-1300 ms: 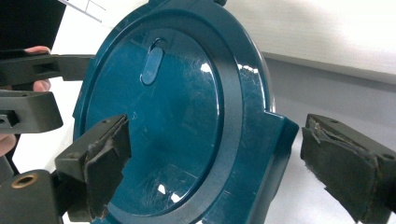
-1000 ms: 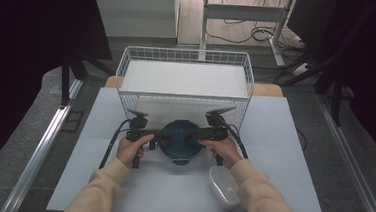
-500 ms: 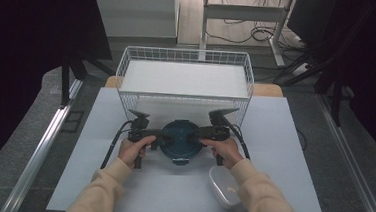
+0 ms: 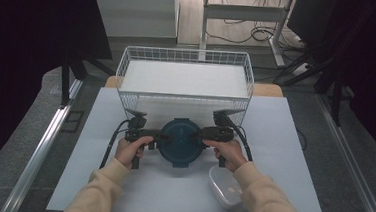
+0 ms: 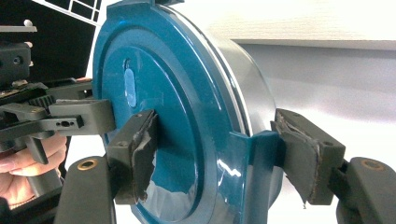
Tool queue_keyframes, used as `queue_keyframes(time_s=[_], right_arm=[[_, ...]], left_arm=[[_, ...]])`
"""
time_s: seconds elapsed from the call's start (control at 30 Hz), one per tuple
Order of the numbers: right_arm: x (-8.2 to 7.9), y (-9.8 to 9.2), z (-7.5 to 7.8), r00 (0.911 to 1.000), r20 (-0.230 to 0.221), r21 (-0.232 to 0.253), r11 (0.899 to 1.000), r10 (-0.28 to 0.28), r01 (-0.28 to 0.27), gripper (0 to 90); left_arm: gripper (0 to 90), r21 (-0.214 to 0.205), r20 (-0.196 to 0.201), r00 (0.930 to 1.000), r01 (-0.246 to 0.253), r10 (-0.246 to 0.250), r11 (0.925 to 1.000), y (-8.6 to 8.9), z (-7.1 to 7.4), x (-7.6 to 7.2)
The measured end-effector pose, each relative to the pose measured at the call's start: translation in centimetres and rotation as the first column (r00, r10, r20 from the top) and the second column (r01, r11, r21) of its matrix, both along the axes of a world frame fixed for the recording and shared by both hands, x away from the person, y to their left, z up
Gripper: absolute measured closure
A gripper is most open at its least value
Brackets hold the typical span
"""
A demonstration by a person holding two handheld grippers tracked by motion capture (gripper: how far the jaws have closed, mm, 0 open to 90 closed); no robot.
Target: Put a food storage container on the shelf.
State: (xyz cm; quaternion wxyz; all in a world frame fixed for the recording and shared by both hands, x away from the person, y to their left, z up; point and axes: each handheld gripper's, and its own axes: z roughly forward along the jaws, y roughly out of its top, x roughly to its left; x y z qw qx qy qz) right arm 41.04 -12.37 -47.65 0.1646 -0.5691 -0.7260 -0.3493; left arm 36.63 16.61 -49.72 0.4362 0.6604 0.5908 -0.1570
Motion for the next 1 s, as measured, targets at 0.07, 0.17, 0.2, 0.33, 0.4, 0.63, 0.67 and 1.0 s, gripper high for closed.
queue_keyframes(time_s=[0.07, 0.17, 0.2, 0.33, 0.4, 0.63, 0.67, 1.0], right_arm=[[-0.1, 0.0, 0.1, 1.0000, -0.002, 0.003, 1.000, -0.001, 0.001, 31.8], [-0.4, -0.2, 0.6, 0.9998, 0.019, 0.014, 1.000, -0.003, 0.003, 32.0], [-0.4, -0.2, 0.6, 0.9998, 0.019, 0.014, 1.000, -0.003, 0.003, 32.0], [-1.0, -0.3, 1.6, 0.9990, 0.046, 0.022, 1.000, 0.002, -0.003, 33.2], [-1.3, -0.4, 1.9, 0.9985, 0.054, 0.021, 1.000, 0.002, -0.003, 33.5], [-2.0, -0.6, 3.1, 0.9958, 0.091, 0.014, 1.000, 0.004, -0.006, 33.8], [-2.0, -0.6, 3.1, 0.9953, 0.097, 0.016, 1.000, 0.004, -0.006, 33.8], [-3.2, -0.6, 4.4, 0.9883, 0.152, 0.000, 1.000, 0.015, -0.015, 34.3]], left_arm=[[35.6, -0.001, 0.011, 0.9999, 0.003, -0.003, 1.0000, 0.0, 0.1, -0.1], [36.8, -0.006, 0.029, 0.9996, 0.004, -0.003, 1.0000, 0.2, 0.6, -0.3], [36.8, -0.008, 0.032, 0.9995, 0.006, -0.006, 1.0000, 0.3, 0.7, -0.4], [36.9, -0.017, 0.039, 0.9992, 0.013, -0.012, 0.9998, 0.3, 1.4, -0.8], [36.8, -0.022, 0.043, 0.9989, 0.018, -0.017, 0.9996, 0.3, 1.6, -1.0], [36.8, -0.029, 0.060, 0.9981, 0.017, -0.015, 0.9994, 0.0, 2.4, -1.4], [36.8, -0.027, 0.067, 0.9976, 0.021, -0.019, 0.9994, 0.0, 2.5, -1.5], [36.3, -0.026, 0.086, 0.9955, 0.044, -0.041, 0.9987, 0.0, 3.3, -1.9]])
